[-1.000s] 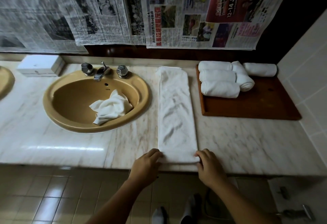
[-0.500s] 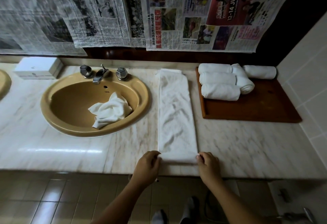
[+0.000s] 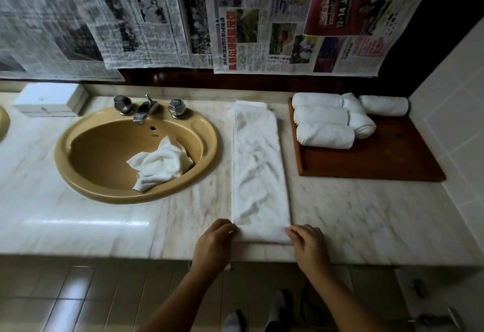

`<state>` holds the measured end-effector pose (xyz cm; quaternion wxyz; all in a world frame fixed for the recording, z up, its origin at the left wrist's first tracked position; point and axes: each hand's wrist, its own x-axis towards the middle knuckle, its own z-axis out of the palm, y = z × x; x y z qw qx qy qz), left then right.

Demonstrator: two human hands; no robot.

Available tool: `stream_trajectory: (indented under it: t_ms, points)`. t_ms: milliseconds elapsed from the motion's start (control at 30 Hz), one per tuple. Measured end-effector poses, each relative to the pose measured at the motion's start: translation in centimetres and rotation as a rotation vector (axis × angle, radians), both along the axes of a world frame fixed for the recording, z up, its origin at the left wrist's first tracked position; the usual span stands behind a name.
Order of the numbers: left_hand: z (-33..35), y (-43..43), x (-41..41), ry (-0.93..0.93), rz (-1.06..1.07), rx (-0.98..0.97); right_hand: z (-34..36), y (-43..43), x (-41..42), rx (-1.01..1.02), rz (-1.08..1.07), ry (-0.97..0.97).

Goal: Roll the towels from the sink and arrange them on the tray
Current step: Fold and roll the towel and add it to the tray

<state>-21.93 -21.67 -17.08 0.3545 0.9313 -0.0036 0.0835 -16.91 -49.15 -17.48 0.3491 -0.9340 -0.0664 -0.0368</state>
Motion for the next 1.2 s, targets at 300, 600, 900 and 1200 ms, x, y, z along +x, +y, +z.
stream_trajectory:
  t_ms: [300, 600, 900, 1200]
  points:
    - [0.6, 1.1, -0.3, 0.092, -0.163, 0.177, 0.8, -0.8, 0.1, -0.042, 0.095, 0.275]
    - [1.2, 0.6, 0.0, 0.173, -0.067, 0.01, -0.1, -1.1, 1.5, 0.062, 0.029, 0.48]
    - [1.4, -0.2, 0.9, 0.242, 0.063, -0.029, 1.6, 0.7, 1.5, 0.129, -0.11, 0.373]
    - [0.7, -0.6, 0.4, 0.029, 0.03, 0.014, 0.5, 0.9, 0.3, 0.2, -0.095, 0.228]
